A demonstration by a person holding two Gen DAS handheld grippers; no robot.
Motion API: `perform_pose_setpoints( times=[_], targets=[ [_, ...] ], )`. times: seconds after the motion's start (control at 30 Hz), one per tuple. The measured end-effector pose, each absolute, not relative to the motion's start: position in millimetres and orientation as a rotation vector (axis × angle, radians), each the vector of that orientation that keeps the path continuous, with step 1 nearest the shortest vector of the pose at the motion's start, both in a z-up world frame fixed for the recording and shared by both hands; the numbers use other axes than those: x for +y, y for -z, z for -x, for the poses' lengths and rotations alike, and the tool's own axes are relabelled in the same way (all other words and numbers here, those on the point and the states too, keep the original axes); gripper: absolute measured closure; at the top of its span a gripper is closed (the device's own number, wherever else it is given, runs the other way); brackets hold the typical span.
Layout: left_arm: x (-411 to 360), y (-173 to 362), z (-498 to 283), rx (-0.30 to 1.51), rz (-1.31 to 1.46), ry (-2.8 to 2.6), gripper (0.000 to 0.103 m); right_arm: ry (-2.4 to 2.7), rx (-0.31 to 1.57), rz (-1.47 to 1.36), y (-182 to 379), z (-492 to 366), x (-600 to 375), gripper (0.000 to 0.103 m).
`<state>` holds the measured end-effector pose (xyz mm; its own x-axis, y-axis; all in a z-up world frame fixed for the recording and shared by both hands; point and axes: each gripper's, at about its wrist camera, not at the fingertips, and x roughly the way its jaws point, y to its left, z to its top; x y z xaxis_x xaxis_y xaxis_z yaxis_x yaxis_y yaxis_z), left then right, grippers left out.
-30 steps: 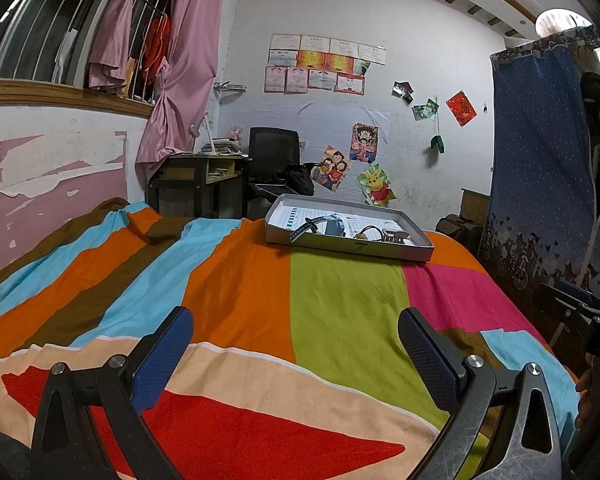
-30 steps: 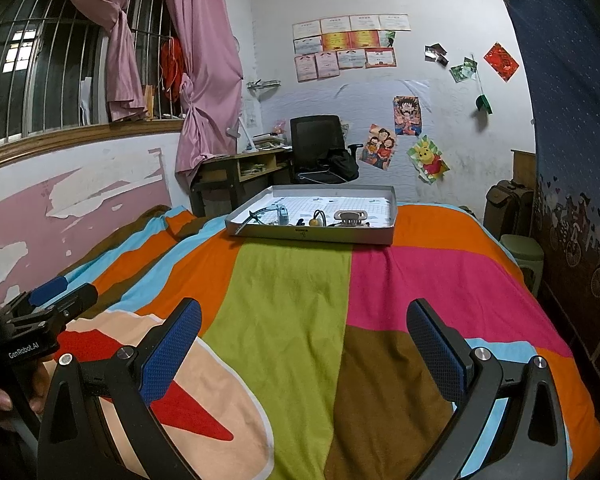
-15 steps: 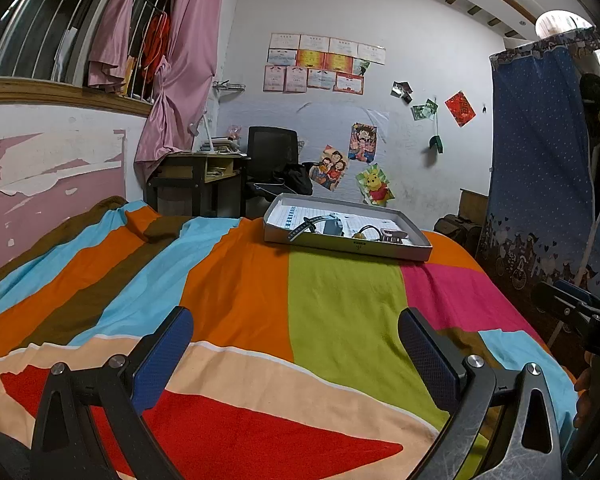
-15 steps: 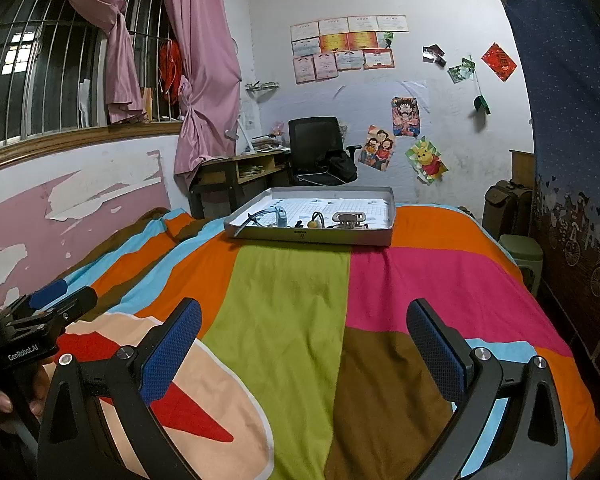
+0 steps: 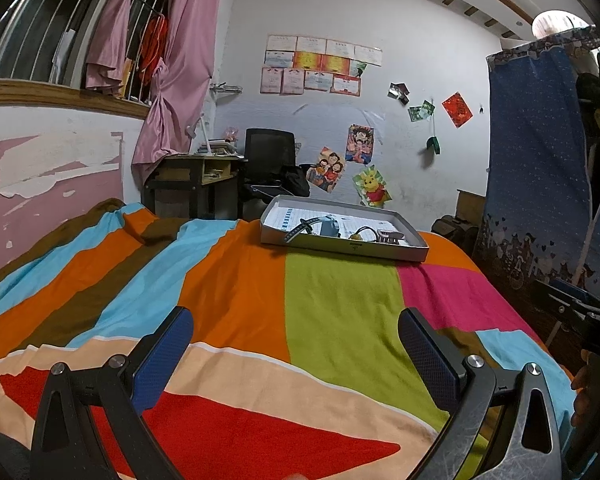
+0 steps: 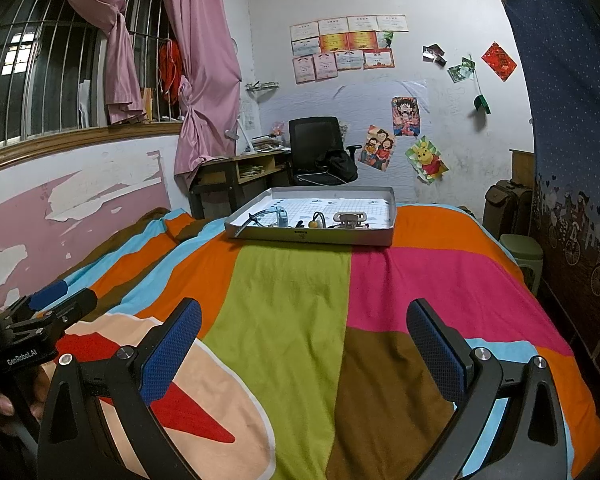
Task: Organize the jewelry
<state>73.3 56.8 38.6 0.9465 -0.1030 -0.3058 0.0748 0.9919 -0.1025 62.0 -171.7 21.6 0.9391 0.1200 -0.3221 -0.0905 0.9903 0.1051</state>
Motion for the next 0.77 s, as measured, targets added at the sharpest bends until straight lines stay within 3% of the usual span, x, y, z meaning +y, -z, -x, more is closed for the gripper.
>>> perform_pose_setpoints(
  times=[0.77],
  targets=[
    [57.5,-39.5,-71.8,0.295,0.08,0.068,0.0,-0.104,0.331,-0.088,-21.4,-61.7,-169.0,0.002]
  ],
)
